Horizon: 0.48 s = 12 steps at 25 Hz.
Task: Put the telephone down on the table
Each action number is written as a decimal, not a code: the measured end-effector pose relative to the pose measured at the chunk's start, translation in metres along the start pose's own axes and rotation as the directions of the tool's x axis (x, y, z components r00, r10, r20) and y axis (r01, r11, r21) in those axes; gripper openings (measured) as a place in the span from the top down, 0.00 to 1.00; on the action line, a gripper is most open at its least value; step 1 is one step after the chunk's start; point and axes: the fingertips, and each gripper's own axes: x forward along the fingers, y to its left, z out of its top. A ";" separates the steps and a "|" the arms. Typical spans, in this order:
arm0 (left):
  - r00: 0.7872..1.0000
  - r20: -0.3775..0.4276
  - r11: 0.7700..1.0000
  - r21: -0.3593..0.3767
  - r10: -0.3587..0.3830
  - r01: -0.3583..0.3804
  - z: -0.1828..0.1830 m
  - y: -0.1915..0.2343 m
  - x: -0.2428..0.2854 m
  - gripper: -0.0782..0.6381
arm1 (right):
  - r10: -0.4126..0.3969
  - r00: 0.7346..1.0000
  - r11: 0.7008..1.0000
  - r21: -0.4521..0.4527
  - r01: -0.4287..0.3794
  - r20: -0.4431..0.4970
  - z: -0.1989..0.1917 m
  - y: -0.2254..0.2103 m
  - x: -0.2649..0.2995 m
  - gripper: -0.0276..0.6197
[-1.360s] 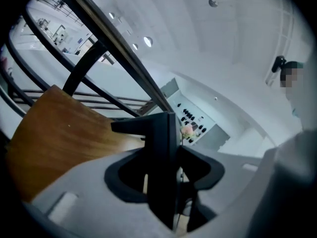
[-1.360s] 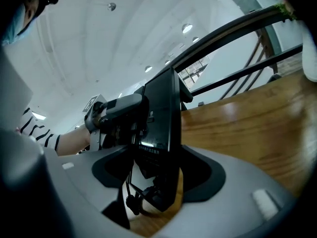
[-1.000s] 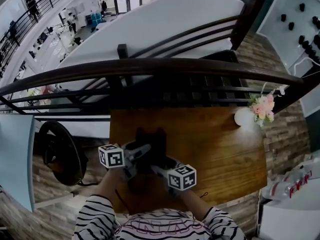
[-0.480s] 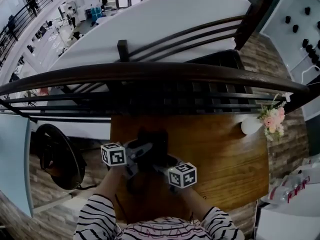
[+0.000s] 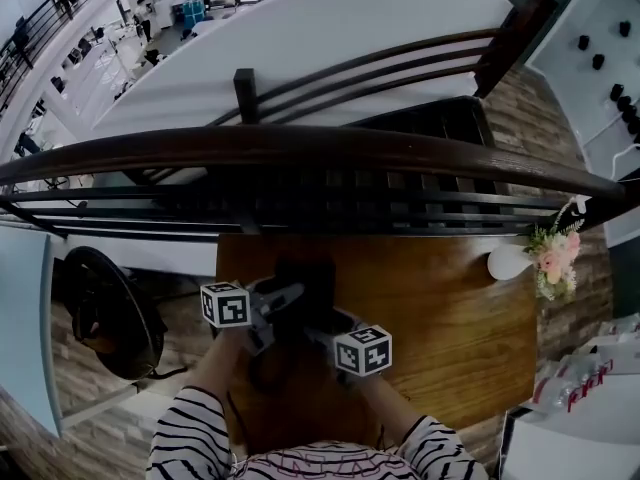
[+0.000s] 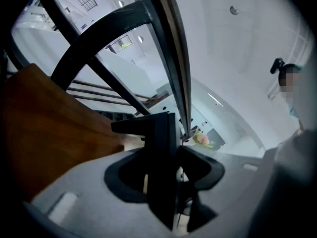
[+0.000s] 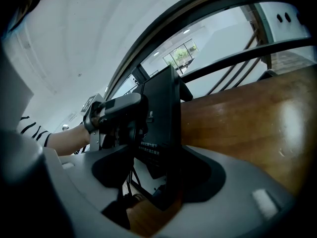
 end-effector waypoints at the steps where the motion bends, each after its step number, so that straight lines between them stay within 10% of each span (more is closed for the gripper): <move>1: 1.000 -0.001 1.000 -0.006 -0.001 0.001 0.001 0.003 0.000 0.60 | -0.002 1.000 1.000 0.002 0.002 -0.002 0.001 -0.001 0.002 0.51; 12: 1.000 -0.010 1.000 -0.028 0.000 0.000 0.005 0.017 0.008 0.60 | -0.012 1.000 1.000 0.028 0.012 -0.012 0.003 -0.012 0.012 0.51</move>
